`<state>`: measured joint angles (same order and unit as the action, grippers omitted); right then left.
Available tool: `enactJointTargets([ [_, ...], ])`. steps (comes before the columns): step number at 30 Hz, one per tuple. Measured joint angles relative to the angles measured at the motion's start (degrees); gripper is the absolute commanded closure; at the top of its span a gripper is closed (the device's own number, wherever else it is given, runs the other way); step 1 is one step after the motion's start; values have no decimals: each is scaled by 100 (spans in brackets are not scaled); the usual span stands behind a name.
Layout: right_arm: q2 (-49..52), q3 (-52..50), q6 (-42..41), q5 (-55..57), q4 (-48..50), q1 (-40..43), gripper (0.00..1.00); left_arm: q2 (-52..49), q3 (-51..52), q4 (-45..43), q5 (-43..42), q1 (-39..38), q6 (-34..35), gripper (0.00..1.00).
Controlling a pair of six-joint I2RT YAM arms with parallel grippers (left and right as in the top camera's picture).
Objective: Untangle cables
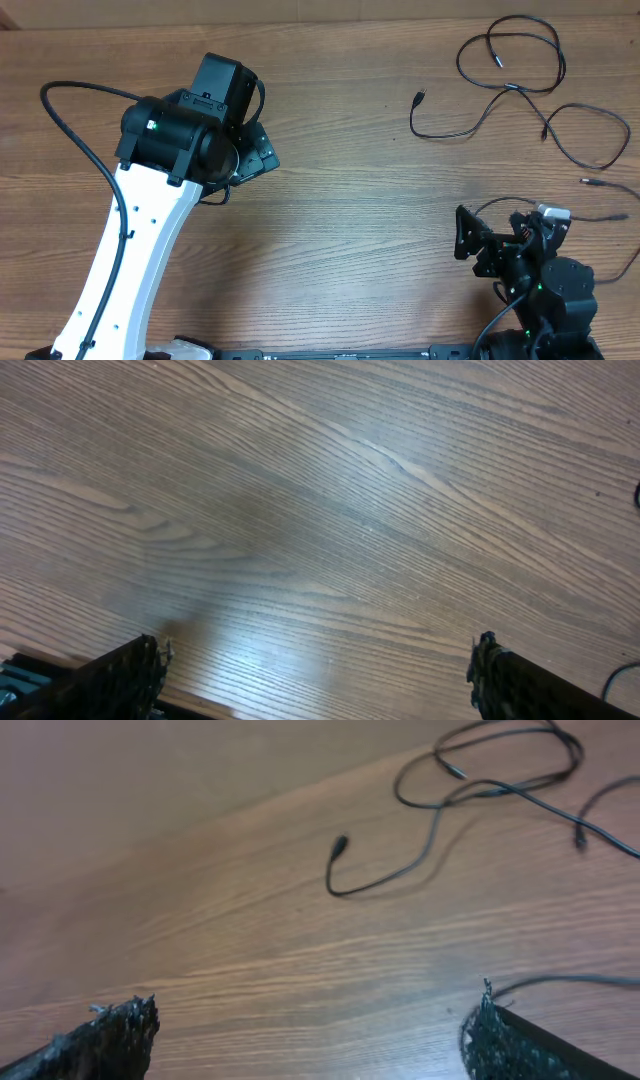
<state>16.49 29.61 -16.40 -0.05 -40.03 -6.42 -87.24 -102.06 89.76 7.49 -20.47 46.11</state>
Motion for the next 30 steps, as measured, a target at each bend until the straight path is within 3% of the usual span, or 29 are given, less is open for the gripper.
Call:
enactJointTargets([
  [6, -39, -125, -2, 240, 199, 0, 0, 0, 0, 0, 0, 0, -2, 0],
  [21, -1023, -1718, 0, 348, 2076, 382, 0, 0, 0, 0, 0, 0, 0, 0],
  [30, -1493, -2157, -2, 348, 2514, 601, 0, 0, 0, -2, 0, 0, 0, 0],
])
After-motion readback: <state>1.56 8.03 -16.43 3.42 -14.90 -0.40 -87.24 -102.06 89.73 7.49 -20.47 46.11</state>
